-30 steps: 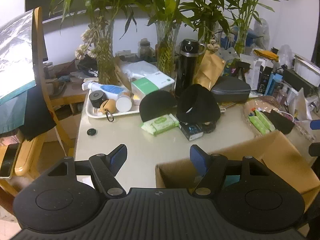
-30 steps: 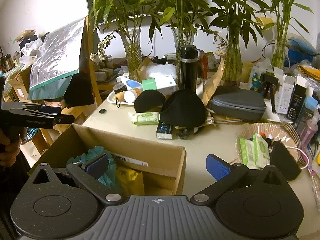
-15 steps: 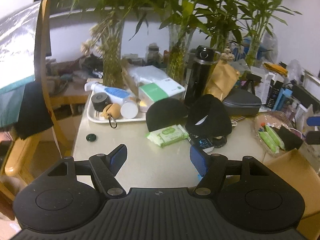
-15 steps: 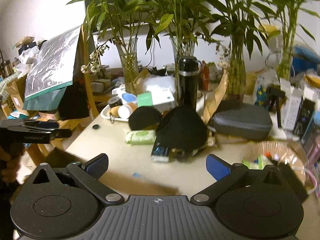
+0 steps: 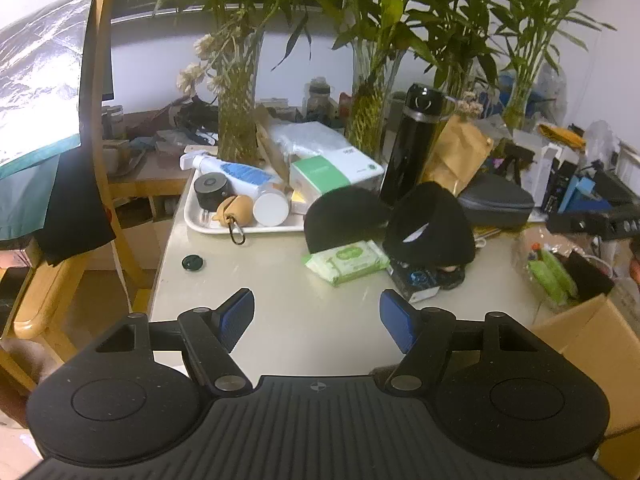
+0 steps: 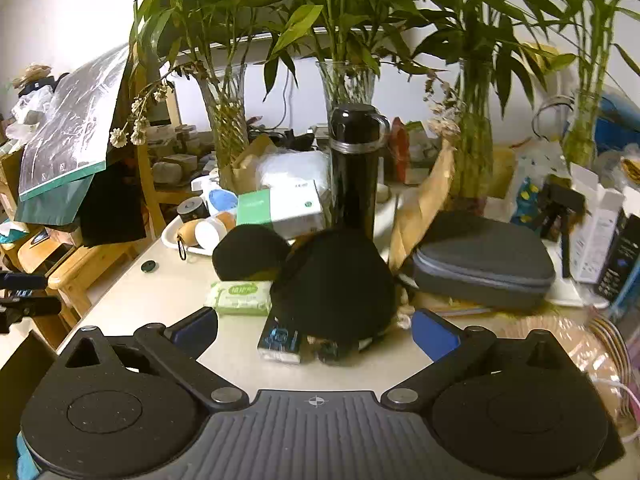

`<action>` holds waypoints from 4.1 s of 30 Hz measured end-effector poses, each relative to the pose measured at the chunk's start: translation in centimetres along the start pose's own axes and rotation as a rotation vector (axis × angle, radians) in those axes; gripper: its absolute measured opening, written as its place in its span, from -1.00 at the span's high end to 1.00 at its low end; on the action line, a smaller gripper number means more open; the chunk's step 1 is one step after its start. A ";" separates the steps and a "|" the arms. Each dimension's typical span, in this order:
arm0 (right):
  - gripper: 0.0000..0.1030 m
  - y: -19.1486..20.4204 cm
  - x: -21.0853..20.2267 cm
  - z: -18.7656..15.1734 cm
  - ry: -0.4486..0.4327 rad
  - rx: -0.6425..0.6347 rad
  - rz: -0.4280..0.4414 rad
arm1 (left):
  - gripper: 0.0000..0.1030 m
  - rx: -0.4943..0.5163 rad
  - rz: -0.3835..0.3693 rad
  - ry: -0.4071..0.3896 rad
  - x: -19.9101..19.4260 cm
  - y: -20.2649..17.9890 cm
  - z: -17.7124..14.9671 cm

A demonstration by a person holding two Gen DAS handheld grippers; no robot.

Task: Organize soft objects
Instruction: 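Move the right tool toward the black fabric item beside the thermos, then close the right tool on the black fabric item and lift it, then carry the black fabric item with the right tool while the left tool approaches the green wipes pack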

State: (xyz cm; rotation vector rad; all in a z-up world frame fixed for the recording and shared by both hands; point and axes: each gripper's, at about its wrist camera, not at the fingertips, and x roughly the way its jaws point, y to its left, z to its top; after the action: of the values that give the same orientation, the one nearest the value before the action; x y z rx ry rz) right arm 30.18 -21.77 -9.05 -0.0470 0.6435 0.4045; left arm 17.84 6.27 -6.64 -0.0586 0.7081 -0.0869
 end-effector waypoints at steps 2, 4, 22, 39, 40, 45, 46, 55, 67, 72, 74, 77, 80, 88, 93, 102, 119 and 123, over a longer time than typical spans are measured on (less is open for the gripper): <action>-0.99 -0.2 0.8 0.2 -0.002 -0.013 0.005 | -0.34 0.006 0.002 0.008 0.0 0.0 -0.1; -0.99 -0.4 1.6 0.4 0.001 -0.022 0.010 | -0.34 0.007 0.000 0.011 0.0 0.0 -0.2; -0.69 -0.4 9.0 0.8 0.102 -0.157 -0.003 | -0.34 -0.054 -0.028 0.063 0.9 1.0 0.3; -0.43 0.3 16.4 0.7 0.193 -0.232 -0.048 | -0.34 -0.053 -0.013 0.099 1.9 1.4 0.2; -0.30 0.4 16.7 0.6 0.204 -0.235 -0.047 | -0.34 -0.051 -0.012 0.100 1.9 1.4 0.2; 0.38 0.7 16.4 0.7 0.198 -0.247 -0.029 | -0.34 -0.046 -0.011 0.106 2.0 1.3 0.3; 0.41 0.7 16.1 0.8 0.190 -0.250 -0.029 | -0.34 -0.047 -0.013 0.105 2.0 1.3 0.3; 0.55 -0.1 12.1 2.6 0.074 -0.224 -0.033 | -0.34 -0.041 -0.015 0.090 1.8 1.1 0.3; 0.57 -3.3 6.7 4.0 -0.041 -0.017 0.010 | -0.34 -0.041 -0.010 0.061 1.4 1.1 0.5; 0.57 -3.0 5.7 2.9 -0.006 -0.068 -0.016 | -0.34 -0.041 -0.011 0.055 1.3 0.9 0.4; 0.57 -3.0 6.0 2.0 0.055 -0.092 -0.010 | -0.34 -0.038 -0.011 0.053 1.2 0.8 0.4; 0.57 -3.4 6.6 0.7 0.145 -0.120 -0.017 | -0.34 -0.036 -0.014 0.052 1.2 0.6 0.4; 0.56 -4.2 6.9 -0.5 0.234 -0.114 -0.037 | -0.34 -0.036 -0.017 0.052 1.3 0.5 0.5; 0.26 -6.2 7.2 -4.2 0.397 -0.080 -0.081 | -0.34 -0.038 -0.037 0.059 1.8 -0.5 0.8; -0.63 -8.2 6.7 -4.4 0.409 0.088 -0.005 | -0.34 -0.019 -0.054 0.057 2.0 -1.5 0.9; -0.80 -11.1 6.3 -2.8 0.288 0.469 0.126 | -0.34 -0.019 -0.057 0.066 2.5 -1.8 1.0; 0.44 -12.2 9.4 -2.6 0.338 0.733 -0.062 | -0.34 -0.044 -0.026 0.071 2.2 -0.5 0.9; 0.54 -11.4 7.0 -1.9 0.268 0.691 -0.056 | -0.34 -0.068 -0.037 0.071 2.2 -0.3 1.1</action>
State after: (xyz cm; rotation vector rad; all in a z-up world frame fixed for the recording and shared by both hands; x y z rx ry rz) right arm 38.52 -30.14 -15.59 0.5452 1.0162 0.1053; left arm 20.19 5.78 -7.23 -0.1341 0.7814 -0.1006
